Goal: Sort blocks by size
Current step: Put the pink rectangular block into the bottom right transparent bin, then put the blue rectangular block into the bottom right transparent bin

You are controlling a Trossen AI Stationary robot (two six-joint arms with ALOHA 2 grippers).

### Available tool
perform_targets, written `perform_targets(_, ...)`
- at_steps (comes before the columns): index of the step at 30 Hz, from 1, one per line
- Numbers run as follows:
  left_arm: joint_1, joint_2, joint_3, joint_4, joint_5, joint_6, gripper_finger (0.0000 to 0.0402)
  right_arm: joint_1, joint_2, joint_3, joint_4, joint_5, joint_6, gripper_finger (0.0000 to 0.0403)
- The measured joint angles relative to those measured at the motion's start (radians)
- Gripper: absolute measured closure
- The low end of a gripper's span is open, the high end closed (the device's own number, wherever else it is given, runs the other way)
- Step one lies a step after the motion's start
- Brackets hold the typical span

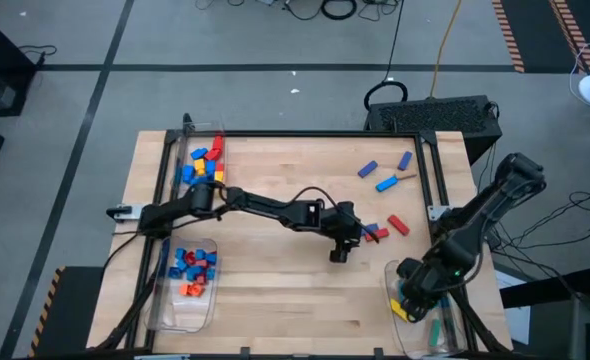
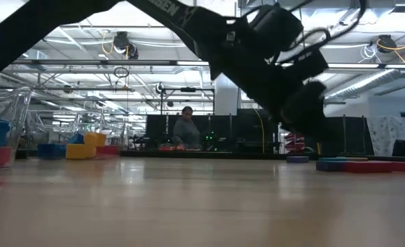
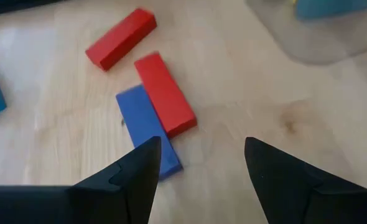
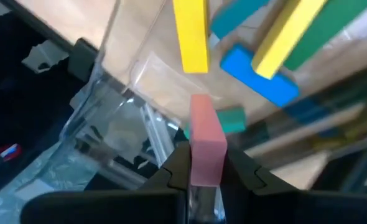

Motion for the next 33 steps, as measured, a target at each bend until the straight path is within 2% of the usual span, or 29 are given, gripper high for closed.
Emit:
perform_targets(4,0.000,0.029,0.000,0.016,-0.010,0.000,0.0169,0.014,0.041,-0.055,0.103,0.003,0.019,0.0367)
perform_targets(7,0.001,0.034,0.000,0.026,-0.012,-0.008,0.0169,0.022,0.067,-0.069,0.102,0.004,0.030,0.0355)
perform_targets(11,0.005,0.043,0.000,0.052,-0.017,-0.064,0.0168,0.031,0.081,-0.069,0.100,0.005,0.060,0.0315)
perform_targets(17,0.034,0.043,0.000,0.066,-0.086,-0.131,0.0168,0.038,0.054,-0.068,0.125,0.008,0.147,0.0241)
perform_targets(21,0.055,0.043,0.000,0.093,-0.085,-0.174,0.0168,0.045,0.042,-0.068,0.121,0.008,0.164,0.0210)
perform_targets(29,0.049,0.043,0.000,0.094,-0.016,-0.179,0.0168,0.044,0.038,-0.059,0.133,0.008,0.163,0.0201)
perform_targets(33,0.027,0.043,0.000,0.098,-0.024,-0.165,0.0169,0.044,0.038,-0.059,0.129,0.008,0.163,0.0201)
